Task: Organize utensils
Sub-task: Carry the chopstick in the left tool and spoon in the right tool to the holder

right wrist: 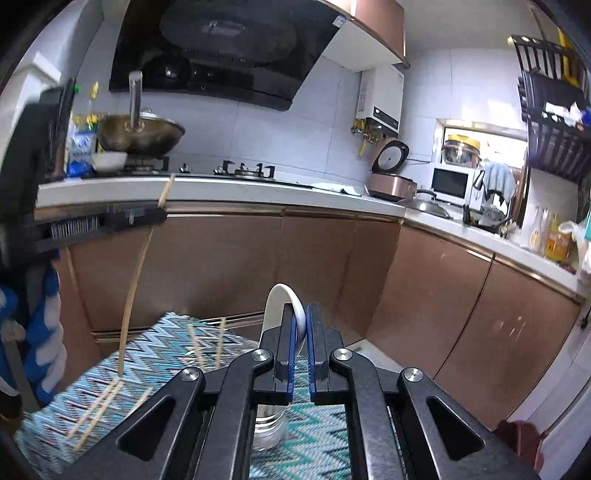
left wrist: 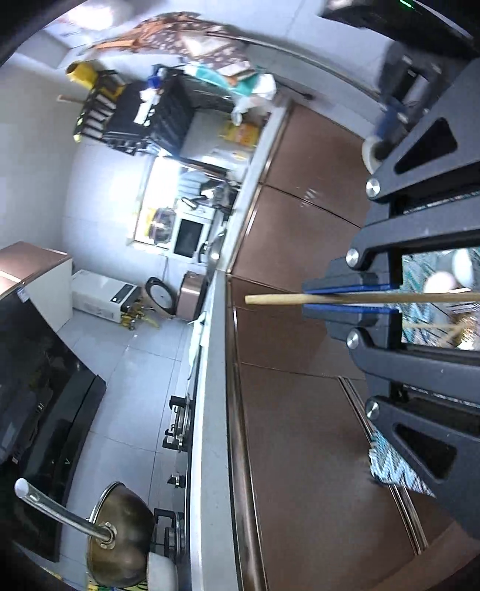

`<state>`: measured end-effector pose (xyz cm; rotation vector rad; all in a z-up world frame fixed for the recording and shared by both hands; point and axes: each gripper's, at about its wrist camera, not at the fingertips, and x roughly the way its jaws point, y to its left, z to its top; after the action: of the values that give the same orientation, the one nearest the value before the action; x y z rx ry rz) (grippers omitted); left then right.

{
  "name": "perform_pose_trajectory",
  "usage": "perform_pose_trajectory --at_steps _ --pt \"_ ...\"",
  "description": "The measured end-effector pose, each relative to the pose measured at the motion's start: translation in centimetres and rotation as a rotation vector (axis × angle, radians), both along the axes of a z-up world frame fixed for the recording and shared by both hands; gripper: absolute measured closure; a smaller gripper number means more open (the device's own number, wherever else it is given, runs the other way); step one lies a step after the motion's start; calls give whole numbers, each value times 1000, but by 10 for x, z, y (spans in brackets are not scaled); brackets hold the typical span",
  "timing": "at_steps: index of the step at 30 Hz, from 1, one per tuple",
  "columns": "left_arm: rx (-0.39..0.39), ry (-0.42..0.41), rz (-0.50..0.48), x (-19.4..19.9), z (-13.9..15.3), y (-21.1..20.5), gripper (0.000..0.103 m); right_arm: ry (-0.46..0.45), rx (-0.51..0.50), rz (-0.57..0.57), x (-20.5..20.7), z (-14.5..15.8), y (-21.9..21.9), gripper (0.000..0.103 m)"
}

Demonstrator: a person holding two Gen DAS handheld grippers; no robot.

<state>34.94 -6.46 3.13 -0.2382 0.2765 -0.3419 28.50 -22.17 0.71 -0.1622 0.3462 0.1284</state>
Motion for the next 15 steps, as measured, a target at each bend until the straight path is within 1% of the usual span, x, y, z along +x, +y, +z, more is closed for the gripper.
perform_pose_trajectory --at_steps 4,9,15 --pt "-37 -17 6 18 -6 -7 98 21 -3 2 19 -16 0 98" --pt "-55 -21 45 33 -30 -15 98 41 -19 -14 35 -36 1 98" --pt "-36 -35 123 43 -65 -25 98 45 -54 -52 43 -59 4 98"
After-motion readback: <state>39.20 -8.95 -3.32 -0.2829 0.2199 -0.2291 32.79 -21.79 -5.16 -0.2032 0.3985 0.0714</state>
